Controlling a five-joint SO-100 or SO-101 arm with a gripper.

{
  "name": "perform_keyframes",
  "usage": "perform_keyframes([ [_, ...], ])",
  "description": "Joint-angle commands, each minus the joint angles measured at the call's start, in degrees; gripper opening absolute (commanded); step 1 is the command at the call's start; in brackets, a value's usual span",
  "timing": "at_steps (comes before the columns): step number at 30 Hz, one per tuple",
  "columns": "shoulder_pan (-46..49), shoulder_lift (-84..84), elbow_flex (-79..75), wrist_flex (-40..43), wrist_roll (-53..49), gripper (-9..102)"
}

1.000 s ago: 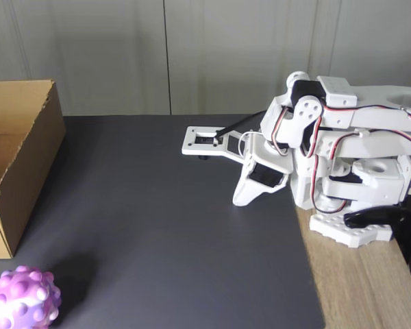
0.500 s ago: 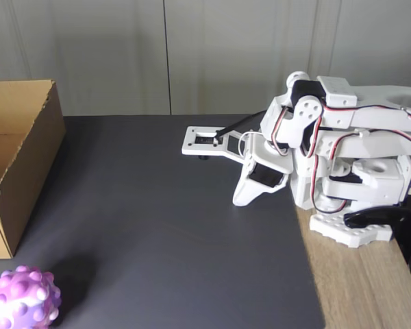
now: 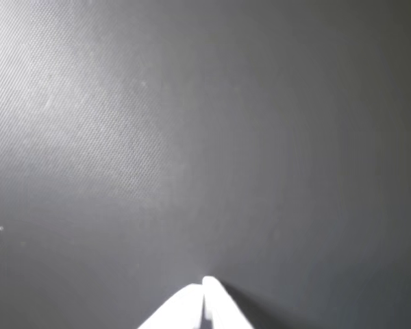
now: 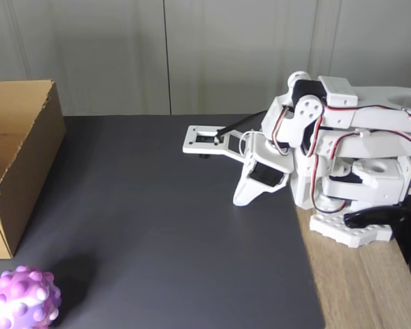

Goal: Grasp a ball and put it in the box.

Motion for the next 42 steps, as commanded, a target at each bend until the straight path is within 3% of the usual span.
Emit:
perform_keyframes([
  [1,-0.2,-0.4,0.2,0.4,1.6,0],
  [13,3.0,-0.4,0.2,-1.4,8.5,0],
  [23,1.8,-0.4,-4.0,-9.1,13.0,4],
  [29,-4.0,-2.3,-12.9,-9.1,10.5,3],
  [42,-15.6,-30.9,-46.4,-10.2,6.4,0],
])
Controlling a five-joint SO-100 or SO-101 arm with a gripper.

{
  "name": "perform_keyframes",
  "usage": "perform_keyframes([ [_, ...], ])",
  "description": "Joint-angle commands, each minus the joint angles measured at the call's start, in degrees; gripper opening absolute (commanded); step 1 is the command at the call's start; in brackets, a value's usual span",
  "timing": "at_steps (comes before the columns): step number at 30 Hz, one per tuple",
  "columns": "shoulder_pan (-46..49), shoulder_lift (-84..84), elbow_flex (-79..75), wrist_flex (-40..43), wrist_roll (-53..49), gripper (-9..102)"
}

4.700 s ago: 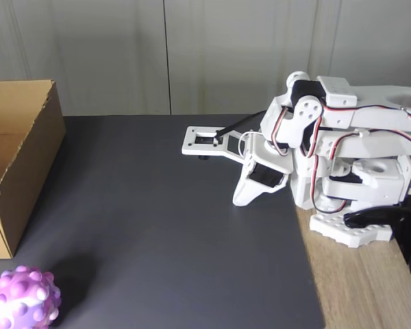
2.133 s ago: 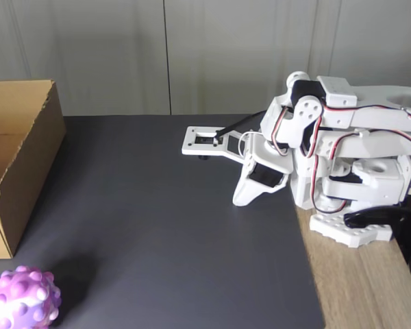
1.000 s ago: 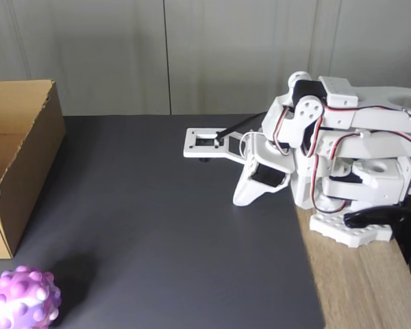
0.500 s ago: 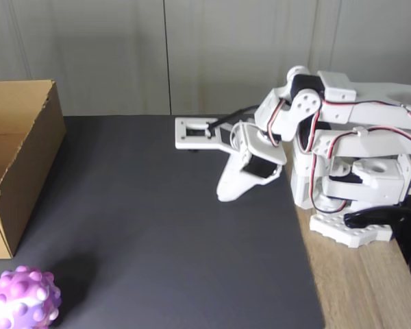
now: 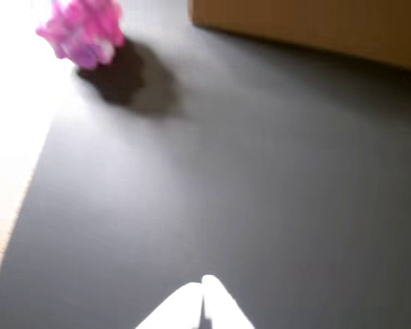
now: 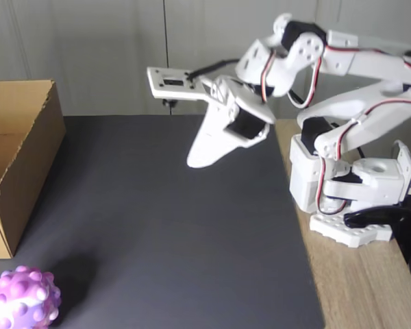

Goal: Grasp a ball and put it in the box.

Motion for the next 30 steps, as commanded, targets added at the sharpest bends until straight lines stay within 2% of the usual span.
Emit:
perform_keyframes([
  [1,-3.0,-5.0,-9.1,-1.2,-1.1,0],
  [15,-11.0,-33.5,-42.6,-5.0,-1.1,0],
  [23,-16.2,-43.6,-48.3,-10.5,-2.1,0],
  [30,-14.4,-54.1,-51.4,-18.6,-2.2,0],
])
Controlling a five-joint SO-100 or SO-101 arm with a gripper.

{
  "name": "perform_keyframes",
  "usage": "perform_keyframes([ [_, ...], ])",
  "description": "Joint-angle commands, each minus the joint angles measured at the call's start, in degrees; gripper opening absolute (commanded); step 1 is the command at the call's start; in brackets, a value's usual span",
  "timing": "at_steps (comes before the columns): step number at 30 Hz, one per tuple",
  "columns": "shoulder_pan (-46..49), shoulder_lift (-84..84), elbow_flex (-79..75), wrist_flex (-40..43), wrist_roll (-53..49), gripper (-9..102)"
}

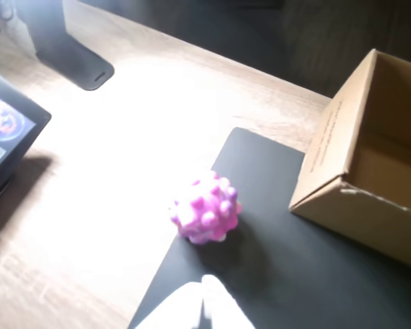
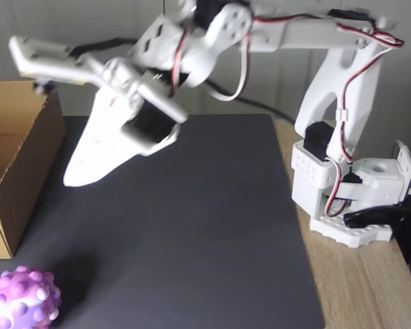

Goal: Grasp a ball and put it in the box.

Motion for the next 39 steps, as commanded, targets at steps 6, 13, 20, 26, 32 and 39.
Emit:
perform_keyframes([
  [6,4.1,-8.3,-6.6,-6.6,0.3,1],
  [13,6.4,-13.4,-6.6,-8.8,0.3,1],
  [20,6.3,-16.3,-6.1,-9.8,1.1,8],
  [26,5.5,-18.2,-6.6,-12.1,0.8,21],
  [32,4.9,-20.0,-6.6,-13.6,0.6,37],
  [39,4.1,-22.9,-6.9,-15.7,0.4,40],
])
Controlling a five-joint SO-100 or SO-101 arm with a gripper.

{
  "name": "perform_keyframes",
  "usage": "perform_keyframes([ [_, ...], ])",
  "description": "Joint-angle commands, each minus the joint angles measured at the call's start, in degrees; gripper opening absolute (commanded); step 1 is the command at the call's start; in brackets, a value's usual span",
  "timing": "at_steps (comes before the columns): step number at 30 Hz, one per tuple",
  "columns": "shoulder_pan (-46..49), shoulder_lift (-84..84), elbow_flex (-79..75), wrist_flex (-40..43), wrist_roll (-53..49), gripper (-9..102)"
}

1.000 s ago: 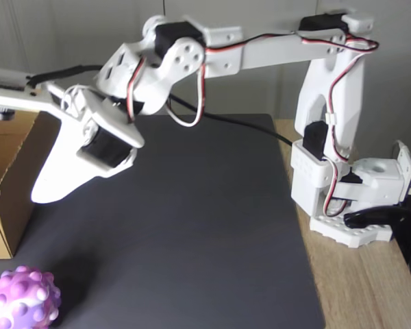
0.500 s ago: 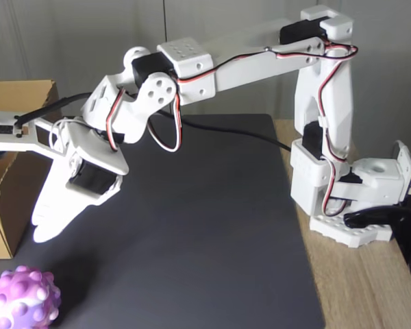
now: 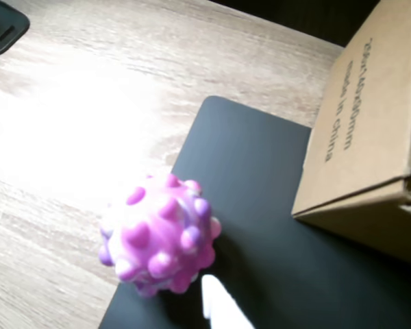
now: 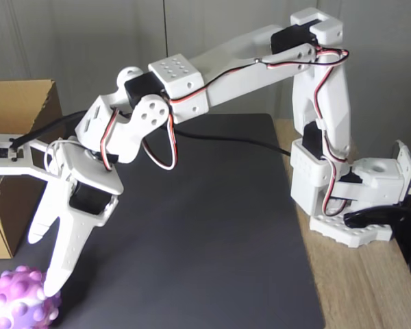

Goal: Grasp a ball and put it in the box.

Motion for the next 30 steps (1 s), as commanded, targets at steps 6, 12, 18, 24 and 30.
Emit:
perform_keyframes([
  [6,0.3,-3.4,-6.6,-1.3,-0.3,39],
  [12,1.7,-8.5,-12.0,-1.3,-0.1,40],
  [18,2.5,-11.2,-13.8,-1.3,0.2,42],
  [24,2.6,-13.4,-13.9,-2.5,0.4,44],
  [30,2.8,-18.2,-18.4,-2.5,0.4,45],
])
